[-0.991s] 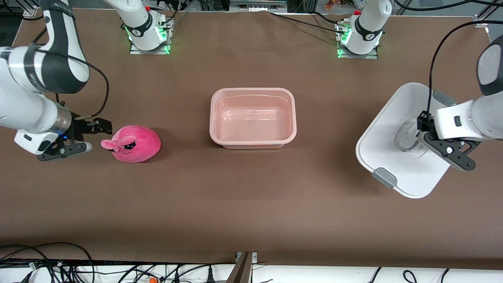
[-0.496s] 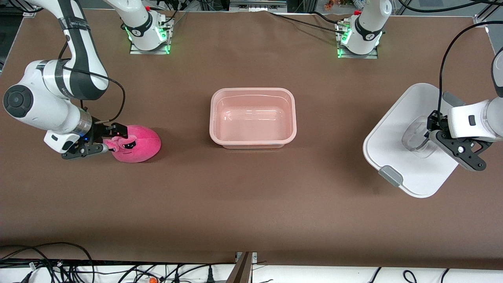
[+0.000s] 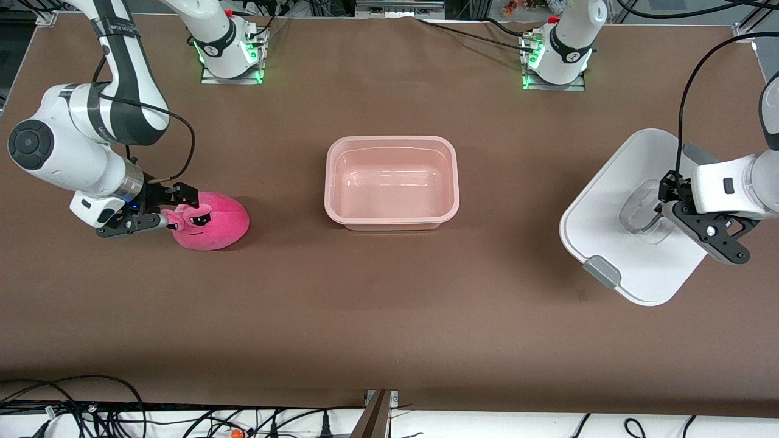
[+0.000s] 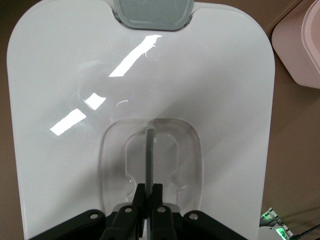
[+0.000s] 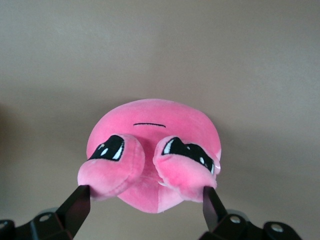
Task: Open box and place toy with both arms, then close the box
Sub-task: 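Lower the right gripper onto the pink plush toy and grasp it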
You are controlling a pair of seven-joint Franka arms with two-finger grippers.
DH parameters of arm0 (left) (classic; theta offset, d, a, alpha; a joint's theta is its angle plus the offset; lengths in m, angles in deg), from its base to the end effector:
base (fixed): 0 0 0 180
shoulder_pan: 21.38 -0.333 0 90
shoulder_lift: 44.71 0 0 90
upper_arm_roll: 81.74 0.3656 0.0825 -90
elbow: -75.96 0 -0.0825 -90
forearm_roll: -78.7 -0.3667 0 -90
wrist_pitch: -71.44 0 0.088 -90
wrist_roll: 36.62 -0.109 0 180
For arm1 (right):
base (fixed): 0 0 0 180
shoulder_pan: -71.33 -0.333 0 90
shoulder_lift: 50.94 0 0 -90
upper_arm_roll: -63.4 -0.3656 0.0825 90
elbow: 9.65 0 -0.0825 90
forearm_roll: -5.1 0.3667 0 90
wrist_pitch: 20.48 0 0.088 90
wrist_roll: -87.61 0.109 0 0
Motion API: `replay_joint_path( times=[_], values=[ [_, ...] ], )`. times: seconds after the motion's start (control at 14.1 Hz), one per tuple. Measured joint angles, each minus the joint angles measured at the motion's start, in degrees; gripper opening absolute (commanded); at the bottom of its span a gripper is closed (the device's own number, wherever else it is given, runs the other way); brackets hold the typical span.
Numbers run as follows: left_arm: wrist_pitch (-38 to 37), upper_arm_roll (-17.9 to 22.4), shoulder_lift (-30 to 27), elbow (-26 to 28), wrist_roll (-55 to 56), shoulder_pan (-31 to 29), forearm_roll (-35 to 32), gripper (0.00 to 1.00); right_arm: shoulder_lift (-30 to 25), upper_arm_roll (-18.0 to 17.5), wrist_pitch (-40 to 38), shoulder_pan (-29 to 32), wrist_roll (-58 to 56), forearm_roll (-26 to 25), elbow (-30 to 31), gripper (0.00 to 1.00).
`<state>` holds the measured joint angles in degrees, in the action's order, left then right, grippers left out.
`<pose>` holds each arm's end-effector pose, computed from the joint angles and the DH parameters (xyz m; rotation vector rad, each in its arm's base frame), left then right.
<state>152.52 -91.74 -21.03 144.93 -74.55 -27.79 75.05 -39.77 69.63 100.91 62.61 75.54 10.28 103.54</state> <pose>0.6559 -0.0067 0.5785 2.8707 -1.0698 -0.2848 0.5824 0.0327 0.4241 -3.0655 -0.3178 0.0701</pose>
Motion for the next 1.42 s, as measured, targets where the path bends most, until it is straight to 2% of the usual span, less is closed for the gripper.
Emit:
replay_joint_path(
  times=[0.64, 0.99, 1.42],
  values=[
    [-0.01, -0.03, 0.0, 0.04, 0.0, 0.02, 0.11, 0.0, -2.88, 0.16, -0.92, 0.1, -1.95, 0.0, 1.67, 1.0],
    [-0.02, -0.03, 0.01, 0.06, 0.0, 0.02, 0.11, 0.0, -2.85, 0.64, 7.46, 0.22, -3.65, 0.0, 8.65, 1.0],
    [-0.03, -0.04, 0.01, 0.1, 0.0, 0.02, 0.34, 0.0, -0.88, 0.58, 13.7, 0.22, -4.09, 0.0, 9.85, 1.0]
  ],
)
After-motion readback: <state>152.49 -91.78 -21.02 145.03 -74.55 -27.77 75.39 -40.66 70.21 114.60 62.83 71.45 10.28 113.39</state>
